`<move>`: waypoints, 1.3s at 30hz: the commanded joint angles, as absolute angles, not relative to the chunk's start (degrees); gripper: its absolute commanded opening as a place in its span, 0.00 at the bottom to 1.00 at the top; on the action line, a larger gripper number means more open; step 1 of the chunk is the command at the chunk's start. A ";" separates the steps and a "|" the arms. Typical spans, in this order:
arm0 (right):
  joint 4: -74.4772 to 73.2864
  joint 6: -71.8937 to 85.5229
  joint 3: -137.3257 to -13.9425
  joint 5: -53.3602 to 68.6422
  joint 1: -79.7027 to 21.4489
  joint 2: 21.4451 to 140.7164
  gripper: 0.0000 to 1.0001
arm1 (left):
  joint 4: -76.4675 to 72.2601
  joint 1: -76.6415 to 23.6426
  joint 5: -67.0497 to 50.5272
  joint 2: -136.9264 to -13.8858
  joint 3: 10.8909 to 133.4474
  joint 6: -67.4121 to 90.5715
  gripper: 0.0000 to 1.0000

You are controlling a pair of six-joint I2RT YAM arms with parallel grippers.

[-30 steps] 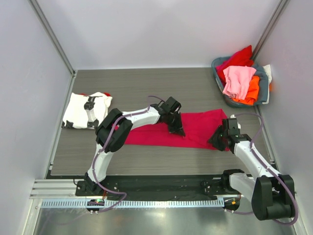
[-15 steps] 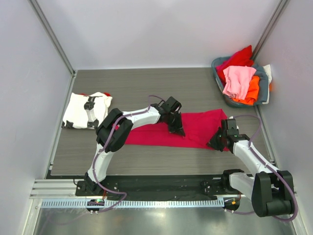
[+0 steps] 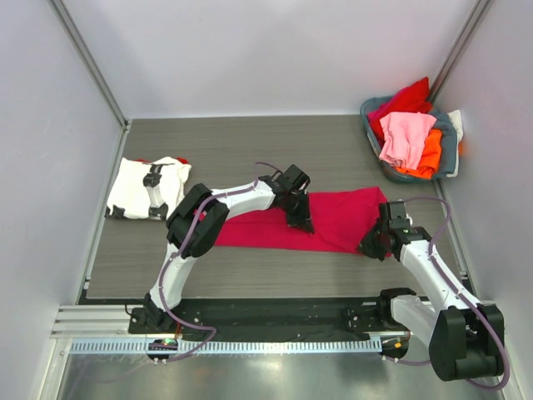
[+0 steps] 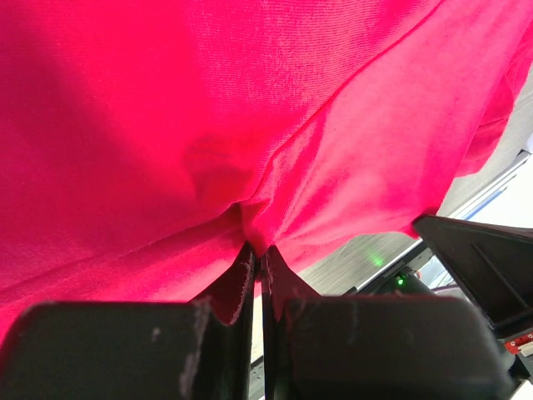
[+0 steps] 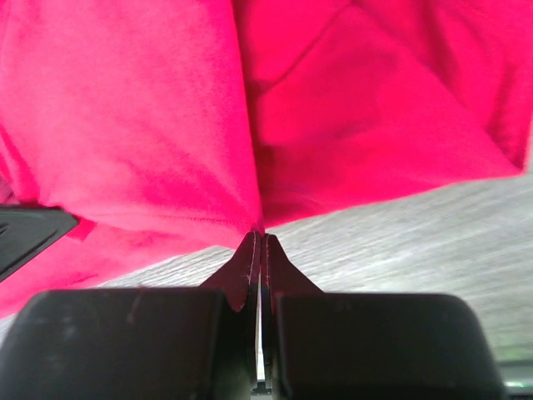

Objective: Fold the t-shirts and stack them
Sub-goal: Fold the tshirt

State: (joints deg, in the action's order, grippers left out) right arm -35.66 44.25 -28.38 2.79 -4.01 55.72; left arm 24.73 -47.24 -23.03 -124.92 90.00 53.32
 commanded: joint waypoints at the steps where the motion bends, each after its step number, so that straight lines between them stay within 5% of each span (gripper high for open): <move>1: -39.90 45.35 -30.85 -2.09 -4.22 54.49 0.01 | 26.10 -47.20 -23.73 -125.07 92.29 51.94 0.04; 14: -39.64 46.14 -32.17 -6.42 -4.22 56.16 0.10 | 21.79 -46.85 -29.44 -122.78 89.38 55.02 0.08; 16: -39.29 46.06 -32.08 -6.42 -4.13 55.90 0.19 | 22.06 -46.58 -29.71 -122.61 89.12 54.84 0.10; 19: -38.76 45.18 -31.73 -5.80 -4.13 54.76 0.46 | 23.02 -46.58 -27.61 -121.47 88.77 53.62 0.22; 23: -38.15 45.18 -32.16 -6.33 -4.31 52.83 0.57 | 27.24 -46.58 -22.51 -117.35 89.47 51.16 0.36; 34: -37.00 41.93 -39.90 -10.46 -4.22 51.24 0.45 | 43.59 -45.97 -5.46 -105.74 91.93 42.81 0.35; 35: -37.00 41.58 -40.95 -10.20 -4.22 52.46 0.38 | 44.03 -45.53 -4.75 -105.12 91.67 41.41 0.35; 37: -36.56 41.40 -41.57 -8.71 -4.22 54.13 0.09 | 44.03 -42.90 -4.22 -103.80 90.88 40.00 0.31; 39: -36.13 43.06 -41.40 -6.70 -4.22 56.32 0.01 | 44.47 -38.88 -3.69 -103.36 90.18 38.85 0.11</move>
